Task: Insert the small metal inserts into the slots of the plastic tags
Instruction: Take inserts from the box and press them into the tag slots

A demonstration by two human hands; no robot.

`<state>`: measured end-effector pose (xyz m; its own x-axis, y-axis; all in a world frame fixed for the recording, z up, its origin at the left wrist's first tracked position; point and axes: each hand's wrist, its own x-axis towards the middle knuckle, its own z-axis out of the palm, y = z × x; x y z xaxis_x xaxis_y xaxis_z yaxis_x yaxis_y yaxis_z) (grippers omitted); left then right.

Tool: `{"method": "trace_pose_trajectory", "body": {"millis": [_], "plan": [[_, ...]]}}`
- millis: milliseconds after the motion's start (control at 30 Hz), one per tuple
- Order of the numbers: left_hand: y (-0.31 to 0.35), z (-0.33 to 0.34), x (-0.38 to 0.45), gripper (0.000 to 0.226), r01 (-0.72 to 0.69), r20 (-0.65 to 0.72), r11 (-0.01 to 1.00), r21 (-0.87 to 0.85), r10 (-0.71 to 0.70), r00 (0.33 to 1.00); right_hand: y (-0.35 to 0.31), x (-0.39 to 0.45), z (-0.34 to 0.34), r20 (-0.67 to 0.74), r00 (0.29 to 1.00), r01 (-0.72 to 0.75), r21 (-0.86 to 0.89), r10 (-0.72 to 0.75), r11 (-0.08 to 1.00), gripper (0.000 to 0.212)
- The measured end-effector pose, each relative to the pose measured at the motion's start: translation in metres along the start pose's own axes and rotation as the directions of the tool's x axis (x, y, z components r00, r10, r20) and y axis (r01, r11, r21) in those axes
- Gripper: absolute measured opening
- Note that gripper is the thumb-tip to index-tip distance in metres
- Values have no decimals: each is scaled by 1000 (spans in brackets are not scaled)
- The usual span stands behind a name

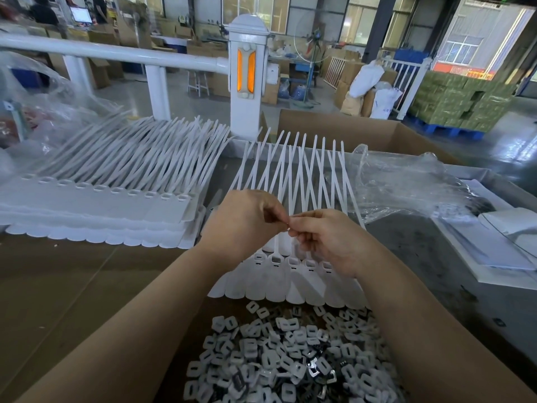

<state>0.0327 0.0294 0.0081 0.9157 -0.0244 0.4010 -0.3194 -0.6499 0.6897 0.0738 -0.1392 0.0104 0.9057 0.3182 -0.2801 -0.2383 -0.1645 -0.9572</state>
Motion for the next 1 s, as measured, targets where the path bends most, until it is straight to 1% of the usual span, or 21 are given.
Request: {"method": "trace_pose_trajectory", "body": {"millis": [67, 200, 333, 433, 500, 567, 633, 700, 767, 833, 900, 1000], "plan": [[0, -1, 1, 13, 55, 27, 997, -46, -54, 998, 0, 0, 0, -10, 1000, 7, -21, -7, 1000, 3], [0, -9, 6, 16, 174, 85, 971, -162, -162, 983, 3, 4, 1, -30, 999, 27, -92, -30, 995, 8], [-2, -10, 7, 9, 283, 190, 953, -106, -259, 947, 5, 6, -1, -29, 999, 38, -139, -42, 990, 10], [-2, -11, 5, 7, 335, 212, 934, -124, -304, 929, 6, 6, -2, -9, 999, 42, -174, -45, 984, 10], [-1, -12, 6, 5, 400, 234, 898, -182, -355, 905, 7, 7, -2, -1, 999, 45, -178, -46, 983, 7], [1, -14, 7, 5, 497, 276, 828, -259, -430, 860, 7, 8, -2, -4, 999, 43, -146, -43, 988, 4], [3, -16, 7, 9, 580, 348, 758, -299, -479, 806, 6, 9, -2, -10, 999, 40, -106, -41, 994, 7], [4, -16, 6, 9, 625, 393, 732, -271, -509, 766, 6, 10, -2, -13, 999, 37, -113, -38, 993, 10], [5, -13, 5, 9, 638, 376, 746, -191, -545, 749, 6, 9, -2, -10, 999, 31, -119, -33, 992, 11], [3, -8, 5, 12, 624, 332, 776, -96, -566, 755, 7, 10, -2, -5, 1000, 26, -121, -26, 992, 12], [2, -3, 5, 19, 607, 306, 793, -43, -568, 764, 7, 10, -3, -2, 1000, 25, -126, -26, 992, 13], [2, 2, 3, 19, 589, 290, 808, 17, -568, 770, 8, 11, -3, -4, 1000, 30, -134, -31, 990, 14]]}}
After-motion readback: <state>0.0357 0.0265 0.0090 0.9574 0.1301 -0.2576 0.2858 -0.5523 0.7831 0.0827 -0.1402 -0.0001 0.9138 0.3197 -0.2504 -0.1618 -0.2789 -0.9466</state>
